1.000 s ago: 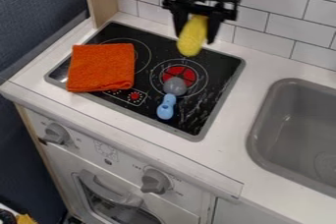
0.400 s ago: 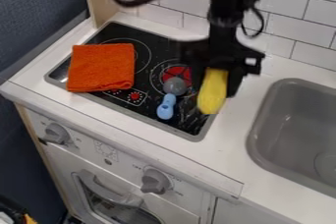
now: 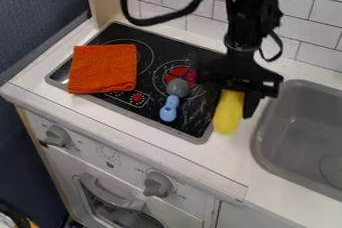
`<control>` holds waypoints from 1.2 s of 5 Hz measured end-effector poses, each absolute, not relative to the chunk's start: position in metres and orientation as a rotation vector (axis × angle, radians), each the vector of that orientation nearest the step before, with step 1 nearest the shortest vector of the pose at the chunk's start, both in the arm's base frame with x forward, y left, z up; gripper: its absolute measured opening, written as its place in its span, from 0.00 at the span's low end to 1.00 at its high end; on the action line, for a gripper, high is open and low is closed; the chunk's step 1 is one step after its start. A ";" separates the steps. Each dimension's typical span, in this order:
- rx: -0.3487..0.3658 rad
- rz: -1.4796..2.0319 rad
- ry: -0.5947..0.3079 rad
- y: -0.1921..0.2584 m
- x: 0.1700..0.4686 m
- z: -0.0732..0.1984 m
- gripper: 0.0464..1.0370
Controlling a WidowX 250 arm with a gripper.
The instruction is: Moved the corn to the right side of the stove
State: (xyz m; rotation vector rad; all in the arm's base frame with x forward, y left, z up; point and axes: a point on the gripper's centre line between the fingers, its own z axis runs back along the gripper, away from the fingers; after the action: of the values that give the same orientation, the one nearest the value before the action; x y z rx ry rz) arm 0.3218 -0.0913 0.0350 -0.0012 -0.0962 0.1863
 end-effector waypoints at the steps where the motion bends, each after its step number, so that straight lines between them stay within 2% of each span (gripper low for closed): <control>1: 0.004 0.184 -0.077 -0.097 0.321 0.025 0.62; 2: 0.009 0.191 -0.041 -0.099 0.319 0.010 0.62; 3: 0.003 0.195 -0.038 -0.102 0.325 0.008 0.69; 4: 0.009 0.207 -0.038 -0.101 0.325 0.008 0.94; 6: 0.033 0.180 -0.015 -0.097 0.322 0.010 0.96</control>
State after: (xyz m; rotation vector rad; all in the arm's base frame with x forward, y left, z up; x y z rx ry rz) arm 0.3223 -0.0966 0.0105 0.0332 -0.0145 0.1801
